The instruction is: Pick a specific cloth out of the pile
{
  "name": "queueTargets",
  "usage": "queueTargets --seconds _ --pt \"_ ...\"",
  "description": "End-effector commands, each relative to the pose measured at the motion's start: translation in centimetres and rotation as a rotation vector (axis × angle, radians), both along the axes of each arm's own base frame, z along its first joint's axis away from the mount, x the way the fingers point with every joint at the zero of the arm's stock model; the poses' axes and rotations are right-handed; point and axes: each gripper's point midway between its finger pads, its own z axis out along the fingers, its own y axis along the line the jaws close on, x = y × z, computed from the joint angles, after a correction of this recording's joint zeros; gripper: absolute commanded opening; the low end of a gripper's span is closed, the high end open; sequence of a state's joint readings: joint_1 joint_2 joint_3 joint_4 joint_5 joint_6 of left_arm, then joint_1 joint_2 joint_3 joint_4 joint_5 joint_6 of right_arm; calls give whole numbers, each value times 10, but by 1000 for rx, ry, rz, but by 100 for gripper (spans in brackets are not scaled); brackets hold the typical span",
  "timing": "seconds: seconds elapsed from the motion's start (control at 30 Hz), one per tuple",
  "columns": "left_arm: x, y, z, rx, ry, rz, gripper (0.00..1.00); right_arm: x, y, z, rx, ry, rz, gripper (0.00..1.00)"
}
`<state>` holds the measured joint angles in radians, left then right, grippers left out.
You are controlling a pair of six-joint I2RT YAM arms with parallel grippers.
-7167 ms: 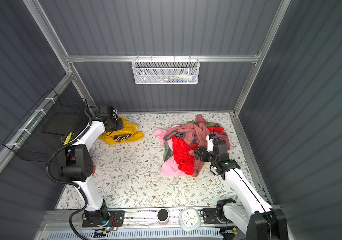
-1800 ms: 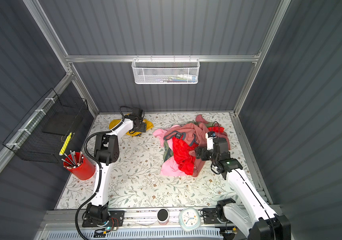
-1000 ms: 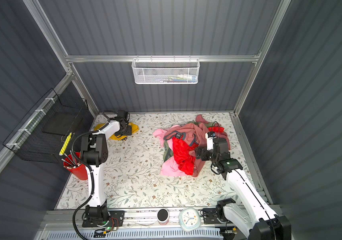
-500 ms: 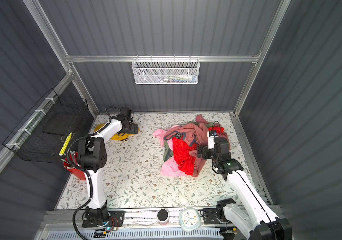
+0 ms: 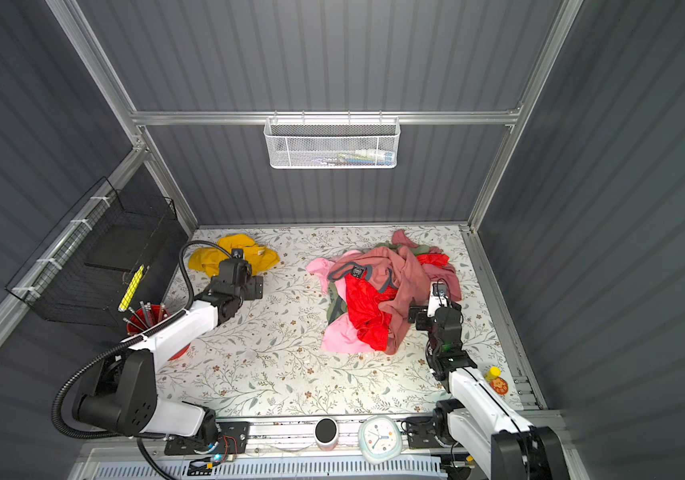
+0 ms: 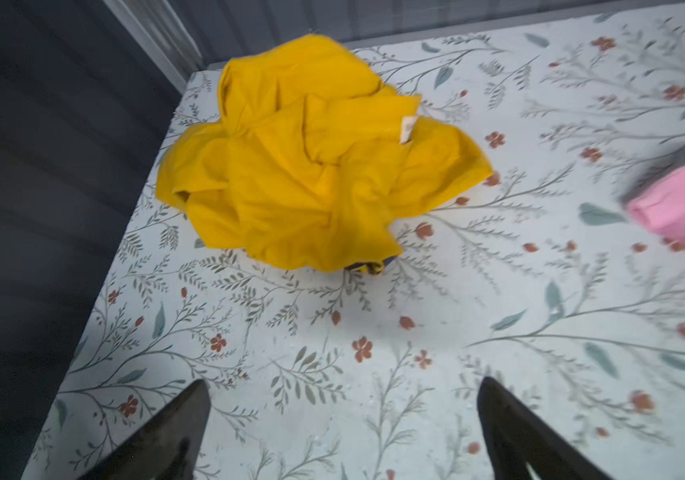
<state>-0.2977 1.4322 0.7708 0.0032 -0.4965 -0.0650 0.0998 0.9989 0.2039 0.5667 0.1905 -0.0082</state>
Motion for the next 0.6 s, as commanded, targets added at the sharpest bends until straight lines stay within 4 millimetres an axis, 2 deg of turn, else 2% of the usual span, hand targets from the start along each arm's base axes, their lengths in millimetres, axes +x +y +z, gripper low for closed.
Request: queueTargets --seconds 0.0,0.07,0.17,0.3,0.37,0.4,0.5,0.57 --pt "5 15 15 70 -184 41 100 15 -8 36 12 -200 -34 99" --pt "2 22 11 85 -222 61 100 20 -9 26 27 -204 -30 99" --pt "1 28 1 75 -243 69 100 28 -11 24 5 -229 -23 99" --pt "2 43 -8 -7 -308 94 100 34 -14 3 39 -205 -7 99" --pt "2 52 -13 -65 -339 109 100 38 -20 8 37 -243 -32 99" --pt "2 56 -13 -81 -365 108 100 39 -20 4 48 -201 -32 99" --pt "1 59 -20 -82 -422 102 100 52 -18 -2 63 -142 -2 99" --pt "0 54 -33 -94 -416 71 100 59 -17 -3 67 -99 5 99"
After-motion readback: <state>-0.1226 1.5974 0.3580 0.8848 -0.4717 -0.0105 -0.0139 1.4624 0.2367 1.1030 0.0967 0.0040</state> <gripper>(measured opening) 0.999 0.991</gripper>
